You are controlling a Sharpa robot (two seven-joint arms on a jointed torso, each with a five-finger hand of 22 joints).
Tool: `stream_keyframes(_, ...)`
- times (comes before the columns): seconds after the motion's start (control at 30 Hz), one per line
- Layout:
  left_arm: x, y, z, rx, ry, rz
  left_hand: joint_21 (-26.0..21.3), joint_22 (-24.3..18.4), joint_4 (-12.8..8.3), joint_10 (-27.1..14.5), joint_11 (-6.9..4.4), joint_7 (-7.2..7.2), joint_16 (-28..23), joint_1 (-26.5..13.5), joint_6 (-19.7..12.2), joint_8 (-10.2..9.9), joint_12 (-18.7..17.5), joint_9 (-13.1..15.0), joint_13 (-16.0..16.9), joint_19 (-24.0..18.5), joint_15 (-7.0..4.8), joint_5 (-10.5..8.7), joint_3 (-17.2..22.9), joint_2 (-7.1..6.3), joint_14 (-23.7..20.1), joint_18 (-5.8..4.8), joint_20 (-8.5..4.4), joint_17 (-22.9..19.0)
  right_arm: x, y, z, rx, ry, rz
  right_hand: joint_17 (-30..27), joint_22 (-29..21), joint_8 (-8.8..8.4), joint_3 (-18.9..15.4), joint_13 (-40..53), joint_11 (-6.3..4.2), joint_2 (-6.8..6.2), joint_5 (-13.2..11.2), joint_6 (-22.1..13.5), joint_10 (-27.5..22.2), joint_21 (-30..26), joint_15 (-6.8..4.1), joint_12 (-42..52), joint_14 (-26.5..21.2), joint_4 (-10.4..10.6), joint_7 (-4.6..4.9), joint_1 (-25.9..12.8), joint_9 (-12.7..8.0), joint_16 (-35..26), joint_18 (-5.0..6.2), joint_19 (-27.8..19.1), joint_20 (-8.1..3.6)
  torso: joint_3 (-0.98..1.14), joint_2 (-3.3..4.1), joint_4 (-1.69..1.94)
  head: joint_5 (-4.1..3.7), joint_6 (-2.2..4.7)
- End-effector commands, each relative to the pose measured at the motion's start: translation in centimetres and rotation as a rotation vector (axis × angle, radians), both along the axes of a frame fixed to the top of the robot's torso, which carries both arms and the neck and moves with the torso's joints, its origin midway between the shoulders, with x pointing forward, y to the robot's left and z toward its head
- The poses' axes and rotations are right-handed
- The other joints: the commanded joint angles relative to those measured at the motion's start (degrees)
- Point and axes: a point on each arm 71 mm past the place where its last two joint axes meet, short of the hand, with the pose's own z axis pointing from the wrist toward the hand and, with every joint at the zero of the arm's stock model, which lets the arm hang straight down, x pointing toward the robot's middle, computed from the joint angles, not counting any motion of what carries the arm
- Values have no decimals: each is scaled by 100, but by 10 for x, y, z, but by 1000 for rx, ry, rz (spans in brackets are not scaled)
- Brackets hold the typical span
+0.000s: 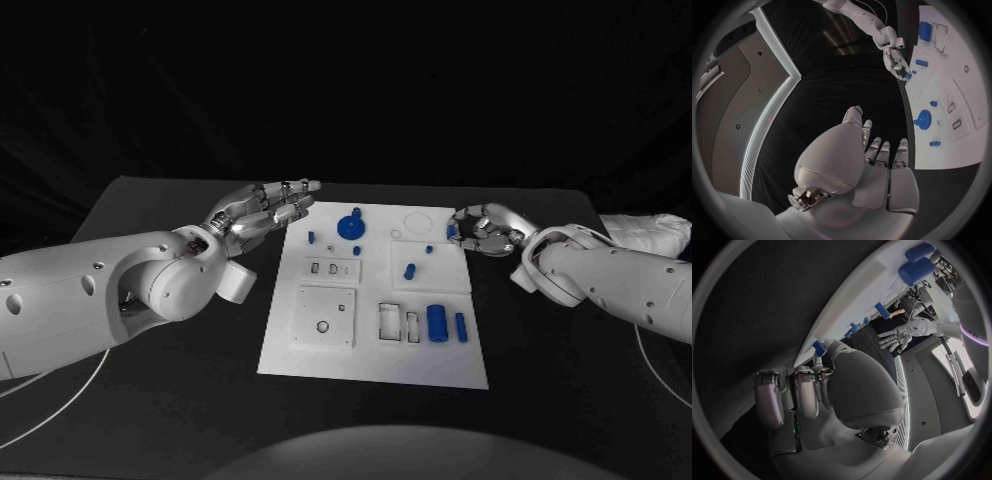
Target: Assemble the parts on the task board
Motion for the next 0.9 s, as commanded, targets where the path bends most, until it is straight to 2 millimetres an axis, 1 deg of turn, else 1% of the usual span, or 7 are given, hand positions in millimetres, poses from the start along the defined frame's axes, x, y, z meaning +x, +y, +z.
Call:
stream_keyframes(0.03, -1, -3, 1, -9, -3, -22, 32, -26, 8, 15, 40, 47, 35, 46, 7, 32, 26, 10, 4, -4, 49, 39, 35, -3, -4, 92, 39, 8, 0, 1, -1, -10, 3, 3, 1507, 1489, 80, 30, 1508, 40, 57, 14, 82, 585, -17, 32, 22, 587, 4, -4, 22, 19, 20, -67, 551, 27, 0, 0, 2, 4, -7)
stream_keyframes(0.23, -1, -3, 1, -8, -1, -23, 32, -26, 8, 15, 40, 47, 35, 46, 7, 32, 26, 10, 4, -4, 49, 39, 35, -3, -4, 92, 39, 8, 0, 2, 1, -1, -26, -8, 1507, 1482, 286, 40, 1508, 36, 142, 26, 279, 585, -33, 30, 22, 587, 4, -11, 26, 73, 20, -62, 533, 27, 1, 0, 0, 9, -16)
stream_keyframes(0.33, -1, -3, 1, -9, -2, -23, 32, -26, 8, 15, 40, 47, 35, 46, 7, 32, 26, 10, 4, -4, 49, 39, 35, -3, -4, 92, 39, 8, 1, 3, 3, 12, -51, -10, 1507, 1479, 384, 58, 1508, 21, 195, 40, 356, 585, -39, 22, 22, 587, -14, -35, 55, 100, 20, -59, 526, 23, 0, 1, 1, 25, -14)
stream_keyframes(0.43, -1, -2, 1, -10, -4, -22, 32, -26, 11, 11, 46, 52, 37, 56, 8, 36, 34, 10, 3, -3, 57, 40, 43, 0, -3, 92, 42, 8, 1, 2, 5, 31, -71, -24, 1507, 1480, 454, 61, 1508, 12, 215, 52, 420, 585, -36, 13, 22, 587, -30, -41, 74, 115, 20, -60, 529, 17, -1, 2, 0, 33, -11)
stream_keyframes(0.67, -2, -1, 1, -10, -5, -19, 35, -25, 11, 12, 46, 51, 39, 60, 9, 37, 37, 10, 3, 0, 58, 41, 47, 3, -2, 92, 43, 8, 1, 2, 14, 67, -106, -41, 1507, 1480, 515, 47, 1508, 19, 191, 162, 475, 585, -35, 10, 22, 587, -37, -15, 69, 108, 20, -61, 530, 11, -5, -1, 0, 68, -30)
stream_keyframes(0.8, -2, 1, 1, -8, -4, -15, 35, -25, 11, 12, 46, 51, 39, 60, 9, 37, 37, 10, 3, 0, 58, 41, 47, 3, -2, 92, 43, 8, 1, 8, 27, 91, -123, -27, 1507, 1475, 518, 43, 1508, 23, 181, 184, 476, 585, -48, 11, 22, 587, -36, -6, 64, 102, 20, -56, 516, 11, -8, -3, 0, 79, -44)
stream_keyframes(0.9, -2, 1, 1, -6, -3, -13, 35, -25, 11, 11, 46, 51, 40, 65, 12, 39, 40, 10, 3, 1, 59, 43, 52, 7, -2, 92, 44, 8, 1, 20, 44, 119, -130, 3, 1507, 1461, 514, 42, 1508, 30, 169, 196, 468, 585, -77, 14, 22, 587, -39, 5, 66, 91, 20, -46, 483, 12, -6, -1, -6, 77, -63)
